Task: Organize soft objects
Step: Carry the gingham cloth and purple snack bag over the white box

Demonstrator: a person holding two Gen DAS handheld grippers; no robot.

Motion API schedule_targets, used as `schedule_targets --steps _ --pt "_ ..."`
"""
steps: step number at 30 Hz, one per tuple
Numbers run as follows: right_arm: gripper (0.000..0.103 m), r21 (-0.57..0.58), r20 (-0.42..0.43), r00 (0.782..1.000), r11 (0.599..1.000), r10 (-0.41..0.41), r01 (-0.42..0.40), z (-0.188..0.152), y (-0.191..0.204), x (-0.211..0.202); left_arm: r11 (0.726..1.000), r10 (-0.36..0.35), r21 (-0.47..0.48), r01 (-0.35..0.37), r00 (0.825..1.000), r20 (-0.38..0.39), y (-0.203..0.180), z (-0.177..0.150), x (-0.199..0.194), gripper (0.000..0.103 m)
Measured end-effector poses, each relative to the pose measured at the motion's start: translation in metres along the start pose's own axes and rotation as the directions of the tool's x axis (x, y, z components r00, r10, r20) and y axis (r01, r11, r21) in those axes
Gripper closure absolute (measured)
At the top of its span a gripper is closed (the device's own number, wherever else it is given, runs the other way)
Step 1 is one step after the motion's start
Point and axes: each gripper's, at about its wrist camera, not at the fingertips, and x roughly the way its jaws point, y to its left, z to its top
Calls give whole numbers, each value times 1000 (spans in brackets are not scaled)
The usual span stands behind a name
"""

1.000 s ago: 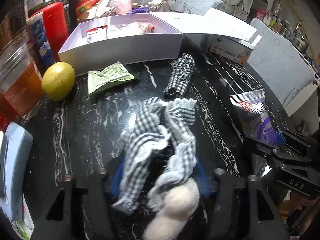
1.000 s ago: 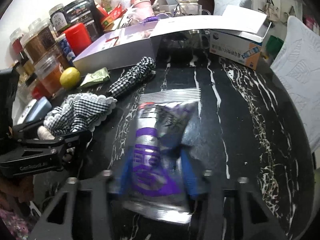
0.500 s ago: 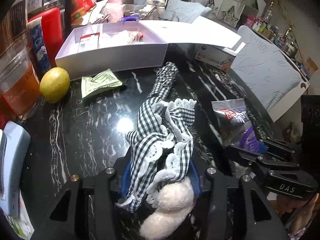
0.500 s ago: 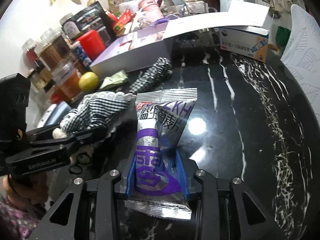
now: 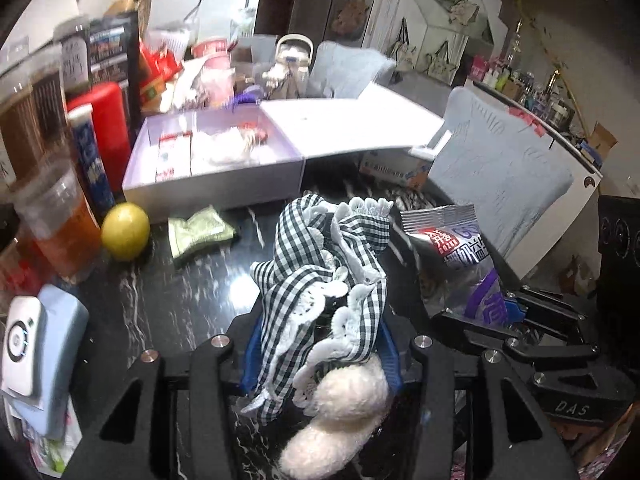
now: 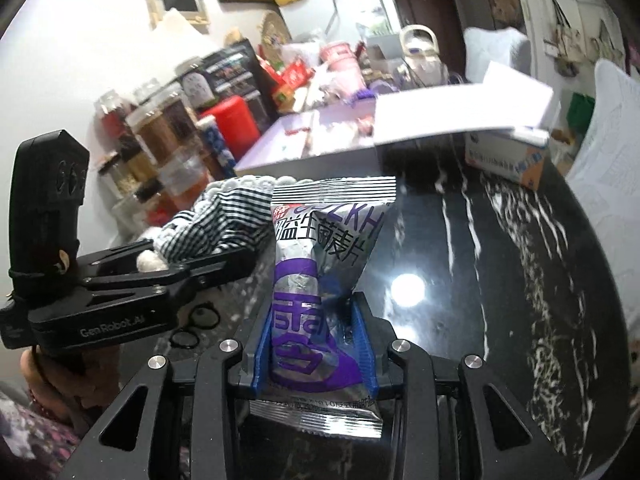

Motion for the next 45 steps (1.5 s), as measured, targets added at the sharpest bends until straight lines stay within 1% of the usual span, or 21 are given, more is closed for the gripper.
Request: schedule_targets --steps 4,7,11,12,17,25,30,39,45 --pt "68 -44 37 999 999 28 -26 12 13 -10 1000 12 18 -13 998 65 -3 14 -18 56" --pt "72 -83 60 997 995 53 -48 23 22 -15 1000 18 19 -21 992 122 -3 26 -29 56" --pt "77 -131 100 993 990 66 -52 40 31 -19 1000 19 15 -22 984 177 1 40 -39 56" --pt "79 -137 104 992 989 66 -51 43 32 -19 1000 19 16 -23 982 190 2 44 -41 56" --pt "79 -161 133 989 986 65 -43 65 34 -20 999 25 15 -29 971 239 9 60 -48 56" --pt "79 -207 187 980 978 62 -22 105 34 -22 1000 30 0 -31 956 293 24 89 -45 56" --pt "79 -212 198 977 976 83 -40 134 30 -13 999 44 -14 -42 945 324 36 110 -40 56" --pt "79 -218 214 973 975 88 -41 184 20 22 996 85 -48 -73 929 360 65 149 -20 56" --pt "79 -206 198 976 977 94 -52 212 10 55 991 121 -91 -95 925 361 88 171 3 56"
